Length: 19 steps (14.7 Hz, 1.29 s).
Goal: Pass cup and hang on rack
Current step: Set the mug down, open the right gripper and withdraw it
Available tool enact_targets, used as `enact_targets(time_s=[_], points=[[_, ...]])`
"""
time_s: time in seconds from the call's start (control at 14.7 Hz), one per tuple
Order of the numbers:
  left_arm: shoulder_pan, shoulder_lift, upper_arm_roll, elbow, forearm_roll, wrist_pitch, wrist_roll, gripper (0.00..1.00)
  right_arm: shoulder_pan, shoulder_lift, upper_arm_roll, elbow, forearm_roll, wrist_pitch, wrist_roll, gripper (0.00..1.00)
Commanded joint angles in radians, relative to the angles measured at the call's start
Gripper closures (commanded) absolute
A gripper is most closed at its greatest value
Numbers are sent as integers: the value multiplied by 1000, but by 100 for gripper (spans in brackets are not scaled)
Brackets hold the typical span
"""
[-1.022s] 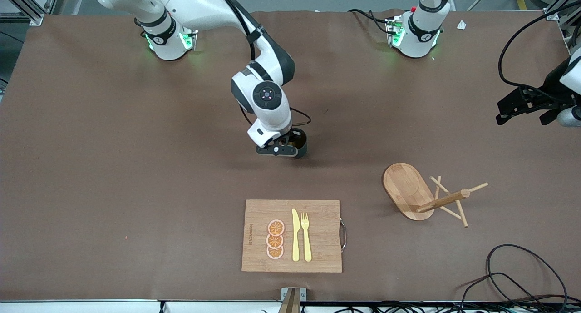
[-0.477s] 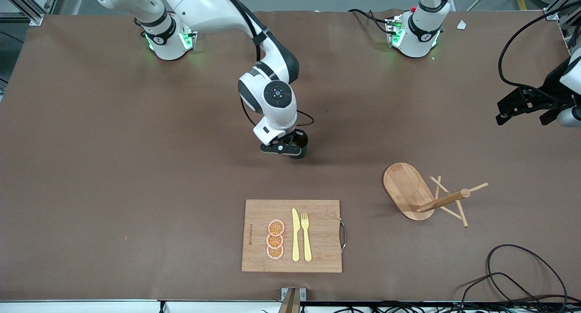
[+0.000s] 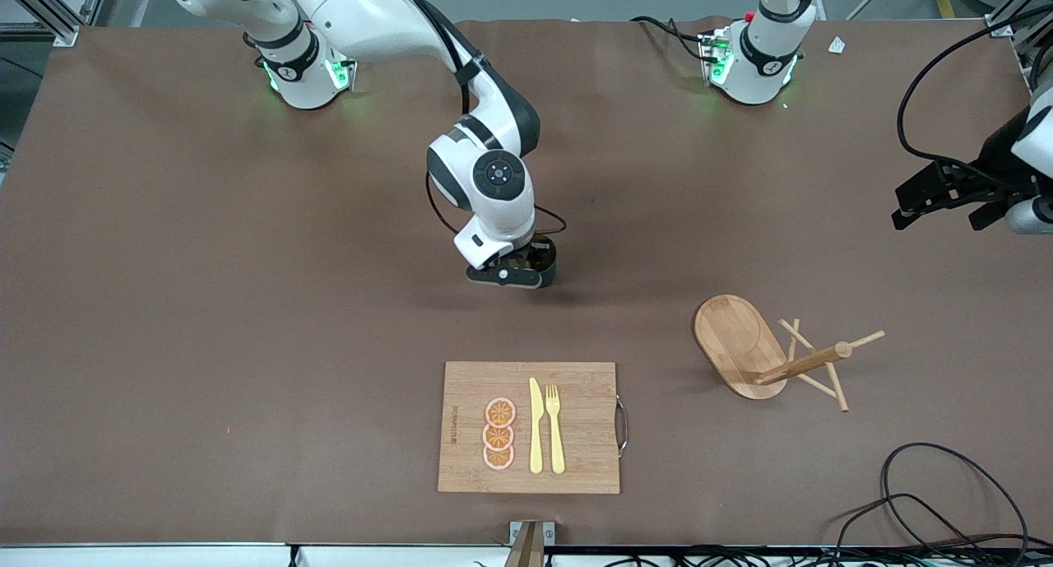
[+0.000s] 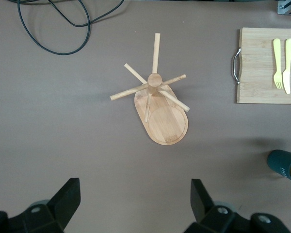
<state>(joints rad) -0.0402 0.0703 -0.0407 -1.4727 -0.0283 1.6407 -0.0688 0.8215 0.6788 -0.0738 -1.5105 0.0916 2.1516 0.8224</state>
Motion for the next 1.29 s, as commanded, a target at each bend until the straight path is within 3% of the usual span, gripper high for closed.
enact_targets(time_s=[0.0, 0.2, 0.75, 0.95, 1.23], points=[[11, 20, 2, 9, -12, -2, 15, 0, -44, -31, 12, 42, 0, -122, -57, 0], [11, 22, 2, 9, -9, -2, 17, 0, -126, -111, 12, 38, 8, -247, -217, 0], [-7, 23, -7, 11, -16, -65, 15, 0, -542, -310, 3, 6, -13, -496, -565, 0], [-44, 23, -50, 17, 1, -64, -98, 0, -631, -358, 3, 4, -91, -525, -636, 0], [-133, 25, -123, 17, 63, -67, -380, 0, -784, -398, 3, 6, -98, -546, -851, 0]])
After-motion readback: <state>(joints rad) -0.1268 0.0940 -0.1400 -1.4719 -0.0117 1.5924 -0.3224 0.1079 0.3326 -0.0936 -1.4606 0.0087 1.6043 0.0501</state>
